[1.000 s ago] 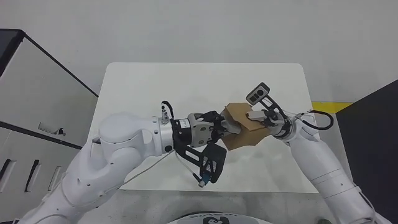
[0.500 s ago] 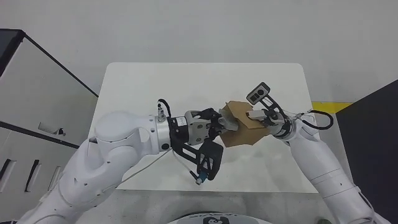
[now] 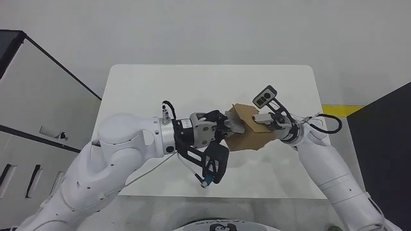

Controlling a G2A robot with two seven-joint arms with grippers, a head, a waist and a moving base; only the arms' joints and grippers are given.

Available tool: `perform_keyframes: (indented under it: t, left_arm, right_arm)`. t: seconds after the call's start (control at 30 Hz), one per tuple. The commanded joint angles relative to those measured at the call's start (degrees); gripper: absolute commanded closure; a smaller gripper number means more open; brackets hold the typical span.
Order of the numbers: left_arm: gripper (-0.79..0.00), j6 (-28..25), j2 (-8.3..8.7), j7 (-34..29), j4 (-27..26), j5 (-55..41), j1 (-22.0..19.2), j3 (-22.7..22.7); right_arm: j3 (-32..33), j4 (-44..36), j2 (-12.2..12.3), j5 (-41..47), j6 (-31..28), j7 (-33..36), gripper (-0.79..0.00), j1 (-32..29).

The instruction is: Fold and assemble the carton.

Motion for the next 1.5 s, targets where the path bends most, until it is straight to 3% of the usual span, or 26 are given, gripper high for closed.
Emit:
perform_keyframes:
  t: [0.0,0.9,1.47]
  left_arm:
    - [0.000,-0.1,0.08,0.0,-0.2,-0.1,0.2,-0.3]
    - [0.000,0.2,0.27,0.4,0.0,0.1,-0.2,1.6]
    - [0.000,0.3,0.78,-0.5,-1.1,-0.6,0.3,-1.4]
  right_arm:
    - [0.2,0.0,0.0,-0.1,0.0,0.1,0.000,0.0]
    - [1.3,-0.8,-0.5,-0.7,0.5,-0.1,0.000,-1.1]
    - [2.9,-0.1,-0.6,-0.4,0.4,0.7,0.000,-1.2]
